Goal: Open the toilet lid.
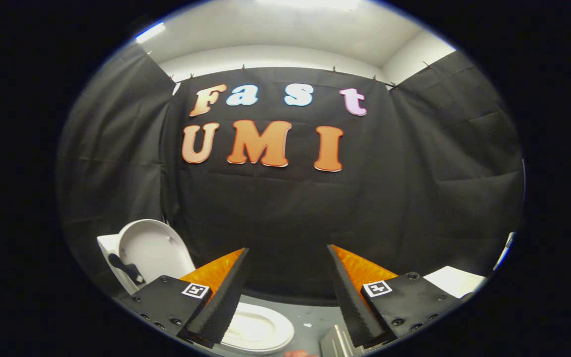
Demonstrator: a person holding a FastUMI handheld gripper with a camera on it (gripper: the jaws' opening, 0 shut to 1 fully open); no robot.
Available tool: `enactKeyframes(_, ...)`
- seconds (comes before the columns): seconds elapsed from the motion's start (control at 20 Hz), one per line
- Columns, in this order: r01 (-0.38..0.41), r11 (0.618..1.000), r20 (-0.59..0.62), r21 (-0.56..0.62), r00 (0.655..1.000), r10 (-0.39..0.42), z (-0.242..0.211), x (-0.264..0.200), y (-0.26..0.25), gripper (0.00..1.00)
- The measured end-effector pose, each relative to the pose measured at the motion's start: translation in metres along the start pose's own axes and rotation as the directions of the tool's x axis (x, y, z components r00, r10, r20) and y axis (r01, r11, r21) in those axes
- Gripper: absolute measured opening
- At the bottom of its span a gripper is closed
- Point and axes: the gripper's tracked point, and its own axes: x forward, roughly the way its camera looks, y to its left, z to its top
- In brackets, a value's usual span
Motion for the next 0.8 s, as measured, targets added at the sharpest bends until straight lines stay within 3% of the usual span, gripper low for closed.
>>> enactKeyframes(0.35, 0.17, 0.985, -0.068, 0.036, 0.984, -0.167, -0.07, -0.042, -0.104, 0.97)
enactKeyframes(0.6, 0.261, 0.962, -0.091, 0.083, 0.963, -0.254, -0.102, -0.067, -0.141, 0.97)
enactKeyframes(0.8, 0.284, 0.953, -0.087, 0.104, 0.957, -0.276, -0.109, -0.075, -0.152, 0.97)
